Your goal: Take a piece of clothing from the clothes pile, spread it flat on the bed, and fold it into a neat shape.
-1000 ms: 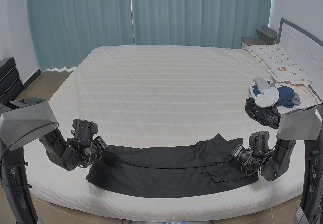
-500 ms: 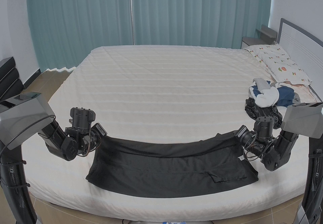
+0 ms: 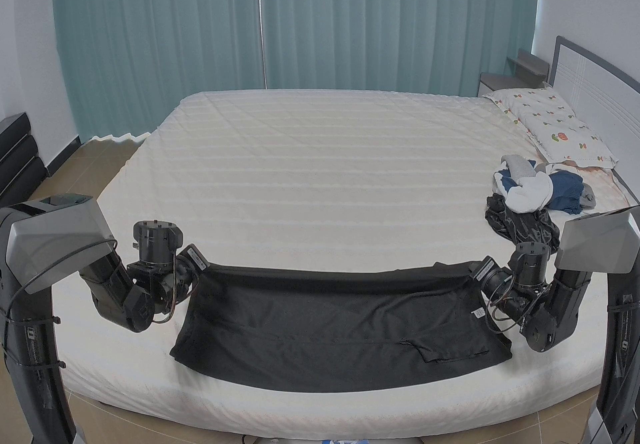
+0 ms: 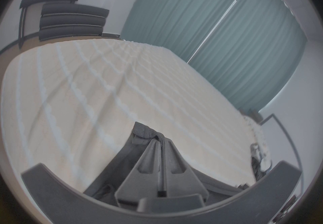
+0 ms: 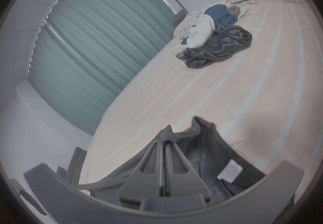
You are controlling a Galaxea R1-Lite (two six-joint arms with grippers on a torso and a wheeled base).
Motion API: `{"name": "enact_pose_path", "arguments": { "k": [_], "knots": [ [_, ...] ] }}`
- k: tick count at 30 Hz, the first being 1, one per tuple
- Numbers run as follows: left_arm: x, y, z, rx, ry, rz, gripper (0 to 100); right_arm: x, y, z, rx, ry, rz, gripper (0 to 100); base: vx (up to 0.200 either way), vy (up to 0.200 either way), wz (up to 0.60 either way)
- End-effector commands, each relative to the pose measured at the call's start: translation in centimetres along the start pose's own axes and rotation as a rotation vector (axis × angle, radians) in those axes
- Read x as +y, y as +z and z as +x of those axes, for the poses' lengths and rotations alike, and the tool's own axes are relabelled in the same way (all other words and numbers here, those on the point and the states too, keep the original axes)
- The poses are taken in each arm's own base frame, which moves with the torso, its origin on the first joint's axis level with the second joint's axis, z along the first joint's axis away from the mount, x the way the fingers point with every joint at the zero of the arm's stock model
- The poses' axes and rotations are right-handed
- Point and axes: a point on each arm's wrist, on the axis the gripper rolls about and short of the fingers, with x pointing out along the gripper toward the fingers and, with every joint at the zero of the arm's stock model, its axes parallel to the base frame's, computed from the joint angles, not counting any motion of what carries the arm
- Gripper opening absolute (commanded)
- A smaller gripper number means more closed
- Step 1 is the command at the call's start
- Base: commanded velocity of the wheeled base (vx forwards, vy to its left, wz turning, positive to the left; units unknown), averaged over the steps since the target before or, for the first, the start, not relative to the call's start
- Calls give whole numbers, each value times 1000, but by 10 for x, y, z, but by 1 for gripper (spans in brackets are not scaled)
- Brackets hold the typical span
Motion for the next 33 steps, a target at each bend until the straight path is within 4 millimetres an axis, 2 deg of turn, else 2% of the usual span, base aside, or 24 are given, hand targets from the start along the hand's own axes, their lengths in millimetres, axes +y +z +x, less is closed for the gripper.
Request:
{"name": "enact_pose_path", "arguments": {
  "k": [1,9,16,27,33],
  "knots": [
    [18,-20,-5,71,58,76,0,-10,-14,-12,73,-36,-34,0,0,0,0],
    [31,-34,-18,142,100,214,0,-21,-28,-20,156,-65,-117,0,0,0,0],
    [40,-49,-21,206,122,307,0,-29,-41,-23,212,-89,-179,0,0,0,0],
    [44,-57,-22,232,131,355,0,-36,-47,-24,239,-110,-212,0,0,0,0],
    [39,-52,-21,205,122,345,0,-31,-39,-32,226,-98,-235,0,0,0,0]
  ]
}}
